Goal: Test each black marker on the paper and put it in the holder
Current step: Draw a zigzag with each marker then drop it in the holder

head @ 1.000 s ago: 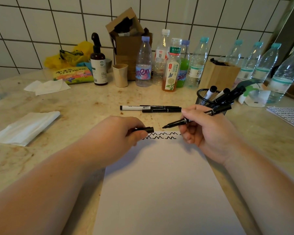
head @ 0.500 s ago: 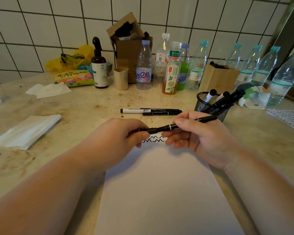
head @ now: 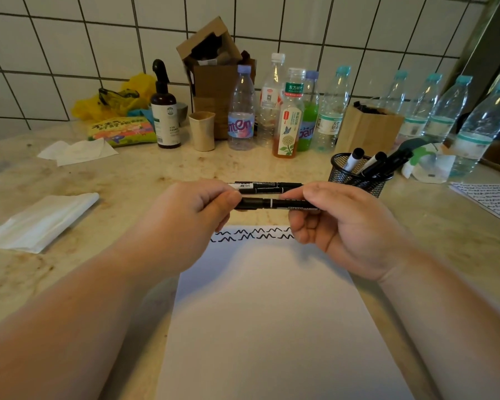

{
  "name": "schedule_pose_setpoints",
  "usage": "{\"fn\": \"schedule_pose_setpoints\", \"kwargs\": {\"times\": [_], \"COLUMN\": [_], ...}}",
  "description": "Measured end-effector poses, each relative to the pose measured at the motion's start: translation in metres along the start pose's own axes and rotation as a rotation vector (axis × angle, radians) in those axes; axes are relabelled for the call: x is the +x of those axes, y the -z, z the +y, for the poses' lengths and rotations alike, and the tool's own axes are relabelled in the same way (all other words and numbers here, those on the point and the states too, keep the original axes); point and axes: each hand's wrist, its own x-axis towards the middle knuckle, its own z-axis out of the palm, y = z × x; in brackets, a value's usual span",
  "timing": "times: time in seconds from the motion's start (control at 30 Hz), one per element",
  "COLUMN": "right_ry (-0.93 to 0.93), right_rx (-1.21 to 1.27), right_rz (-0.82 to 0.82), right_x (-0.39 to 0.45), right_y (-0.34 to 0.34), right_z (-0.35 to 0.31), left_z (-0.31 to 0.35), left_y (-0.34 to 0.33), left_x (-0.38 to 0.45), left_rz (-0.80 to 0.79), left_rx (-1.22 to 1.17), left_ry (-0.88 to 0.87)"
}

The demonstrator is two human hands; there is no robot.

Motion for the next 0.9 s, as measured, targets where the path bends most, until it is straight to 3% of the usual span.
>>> {"fn": "schedule_pose_setpoints", "kwargs": {"times": [0.4, 0.53, 0.63, 0.77, 0.9], "right_ry": [0.001, 0.009, 0.051, 0.08, 0.167], "right_rx": [-0.037, -0.094, -0.125, -0.059, -0.076], "right_rz": [-0.046, -0.025, 0.017, -0.019, 0.071], "right_x": [-0.003, -0.003, 0.0, -0.001, -0.001], "right_y": [0.001, -0.001, -0.005, 0.0, 0.004], "right_z": [-0.002, 0.002, 0.001, -0.008, -0.006], "left_z": [0.002, -0.003, -0.005, -0.007, -0.012], "left_y": [-0.002, -0.005, -0.008, -0.007, -0.01], "left_x": [-0.001, 0.0, 0.003, 0.008, 0.006], "left_rz": [-0.106, -0.163, -0.092, 0.0, 0.02], "left_rx": [-0.419, -0.307, -0.142, -0.255, -0.149], "left_ry": [0.108, 0.182, 0.158, 0.152, 0.154]}}
